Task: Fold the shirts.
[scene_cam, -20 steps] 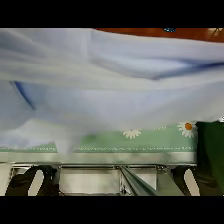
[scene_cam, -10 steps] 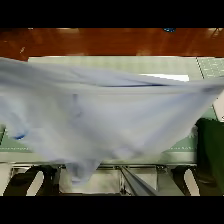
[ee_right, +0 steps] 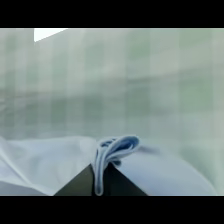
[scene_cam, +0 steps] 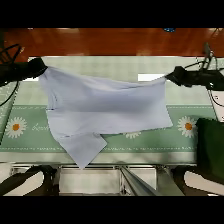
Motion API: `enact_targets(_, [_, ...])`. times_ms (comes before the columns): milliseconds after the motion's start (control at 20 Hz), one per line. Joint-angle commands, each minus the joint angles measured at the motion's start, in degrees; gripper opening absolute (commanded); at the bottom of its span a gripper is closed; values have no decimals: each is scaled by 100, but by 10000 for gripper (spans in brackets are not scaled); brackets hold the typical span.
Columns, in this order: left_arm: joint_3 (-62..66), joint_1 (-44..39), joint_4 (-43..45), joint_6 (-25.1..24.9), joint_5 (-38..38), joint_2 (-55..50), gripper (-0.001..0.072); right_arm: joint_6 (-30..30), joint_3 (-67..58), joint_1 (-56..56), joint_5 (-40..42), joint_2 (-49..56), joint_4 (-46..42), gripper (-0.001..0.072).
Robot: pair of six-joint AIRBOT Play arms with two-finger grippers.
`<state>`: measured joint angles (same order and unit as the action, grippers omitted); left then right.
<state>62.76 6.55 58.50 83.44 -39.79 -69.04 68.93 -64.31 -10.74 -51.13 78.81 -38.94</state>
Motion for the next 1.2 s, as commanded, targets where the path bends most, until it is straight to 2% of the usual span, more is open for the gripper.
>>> enact_targets(0, [841, -15, -354, -24, -22, -1340, 17, -20, -1434, 129, 326, 1851, 927, 35])
enact_targets(50, [1115, -15, -354, -26, -256, -1587, 36, 122, -1792, 125, 262, 2133, 1104, 159])
enact_targets(100, [1360, -15, -352, -26, -527, -1797, 179, 254, -2076, 127, 229, 2330, 1215, 396])
enact_targets(150, [1563, 0, -317, -35, -813, -1947, 401, 258, -2275, 105, 160, 2417, 1255, 415])
enact_targets(200, [1757, 63, -149, -48, -1182, -2037, 505, 258, -2417, 48, 44, 2422, 1235, 414])
enact_targets(350, [2081, 634, 525, -11, -2721, -2033, 505, 614, -2761, -533, -782, 2234, 1250, 412])
enact_targets(500, [1685, 1379, 505, -26, -3926, -1880, 505, 713, -2761, -1272, -1851, 1792, 763, 408])
enact_targets(650, [4, 1788, 498, -302, -3871, -1078, 505, 525, -2455, -1622, -2736, 1128, -761, 408])
enact_targets(750, [-1386, 2074, 492, -433, -3554, -374, 505, 413, -1624, -1735, -2588, 426, -1482, 408])
enact_targets(800, [-1958, 2286, 313, -295, -3399, -90, 505, 356, -1051, -1821, -2343, 44, -1519, 408])
enact_targets(900, [-2852, 2780, -396, -520, -3274, 310, 505, 122, 116, -1976, -1937, -632, -1311, 408])
enact_targets(1050, [-3484, 3469, -262, -767, -3532, 577, 505, -267, 1600, -2151, -1818, -1403, -968, 408])
enact_targets(1150, [-3683, 3681, -374, -778, -3578, 579, 505, -313, 2280, -2166, -1480, -1843, -699, 408])
